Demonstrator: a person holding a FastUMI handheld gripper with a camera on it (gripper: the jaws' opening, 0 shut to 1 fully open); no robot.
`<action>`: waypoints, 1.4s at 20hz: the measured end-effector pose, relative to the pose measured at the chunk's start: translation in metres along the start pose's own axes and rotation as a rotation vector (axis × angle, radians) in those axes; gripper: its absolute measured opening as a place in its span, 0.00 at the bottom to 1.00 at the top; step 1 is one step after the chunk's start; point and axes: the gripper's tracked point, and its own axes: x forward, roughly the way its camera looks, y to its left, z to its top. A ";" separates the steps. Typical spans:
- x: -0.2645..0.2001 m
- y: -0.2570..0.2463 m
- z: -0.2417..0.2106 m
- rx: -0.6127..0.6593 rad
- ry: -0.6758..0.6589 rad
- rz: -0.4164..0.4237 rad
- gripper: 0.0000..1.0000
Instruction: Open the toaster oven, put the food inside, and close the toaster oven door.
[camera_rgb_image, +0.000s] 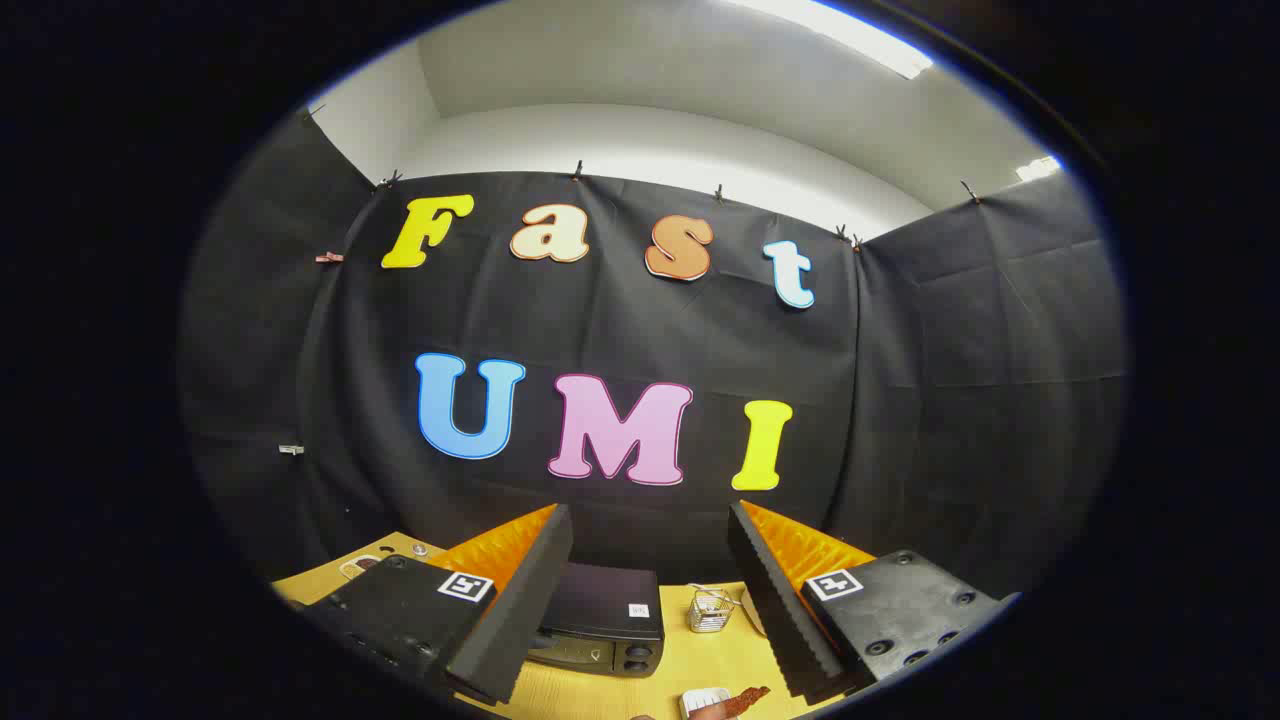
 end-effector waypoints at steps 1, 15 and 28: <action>0.001 -0.001 -0.002 -0.006 0.001 0.000 0.97; 0.006 0.004 -0.011 -0.014 0.019 0.000 0.97; 0.052 0.121 -0.088 0.038 0.051 0.106 0.97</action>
